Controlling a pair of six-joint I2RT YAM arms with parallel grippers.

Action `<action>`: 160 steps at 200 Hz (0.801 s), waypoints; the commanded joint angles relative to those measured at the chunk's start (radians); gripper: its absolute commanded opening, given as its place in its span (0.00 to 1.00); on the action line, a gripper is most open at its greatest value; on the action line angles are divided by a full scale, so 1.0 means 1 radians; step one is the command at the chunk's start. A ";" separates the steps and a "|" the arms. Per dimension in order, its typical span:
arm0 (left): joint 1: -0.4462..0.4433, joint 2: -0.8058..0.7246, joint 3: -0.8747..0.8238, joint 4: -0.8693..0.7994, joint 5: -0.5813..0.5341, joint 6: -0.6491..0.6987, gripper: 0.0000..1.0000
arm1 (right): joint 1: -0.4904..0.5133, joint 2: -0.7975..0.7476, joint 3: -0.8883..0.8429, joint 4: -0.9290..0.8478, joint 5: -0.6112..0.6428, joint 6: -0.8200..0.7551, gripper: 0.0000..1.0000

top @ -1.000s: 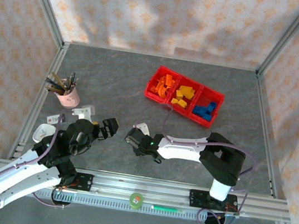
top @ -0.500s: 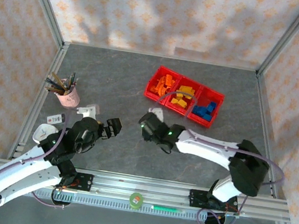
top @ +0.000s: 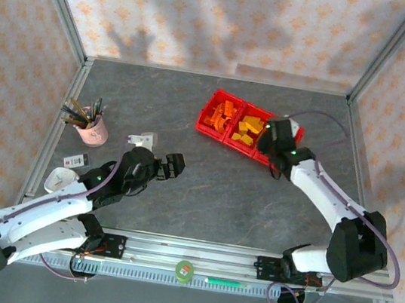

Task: Sort the legos into containers by color
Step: Place the lego in the container.

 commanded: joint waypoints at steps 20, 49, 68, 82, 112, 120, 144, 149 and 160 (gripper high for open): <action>0.018 0.117 0.076 0.142 0.047 0.049 0.99 | -0.142 0.085 0.052 0.072 0.006 -0.024 0.31; 0.027 0.179 0.088 0.193 0.070 0.054 0.99 | -0.188 0.208 0.115 0.106 0.012 -0.043 0.32; 0.034 0.205 0.097 0.209 0.084 0.054 0.99 | -0.192 0.294 0.181 0.105 0.010 -0.071 0.41; 0.037 0.214 0.103 0.212 0.084 0.058 0.99 | -0.192 0.317 0.209 0.114 0.014 -0.087 0.50; 0.052 0.213 0.100 0.207 0.077 0.073 0.99 | -0.192 0.276 0.234 0.098 0.029 -0.102 0.74; 0.060 0.208 0.101 0.198 0.068 0.083 0.99 | -0.191 0.235 0.210 0.115 0.037 -0.106 0.80; 0.097 0.174 0.099 0.166 0.003 0.128 0.99 | -0.191 0.110 0.134 0.146 0.108 -0.113 1.00; 0.109 0.164 0.098 0.157 -0.022 0.142 0.99 | -0.191 0.084 0.115 0.151 0.133 -0.111 1.00; 0.140 0.142 0.094 0.140 -0.086 0.182 0.99 | -0.195 0.030 0.067 0.169 0.195 -0.103 1.00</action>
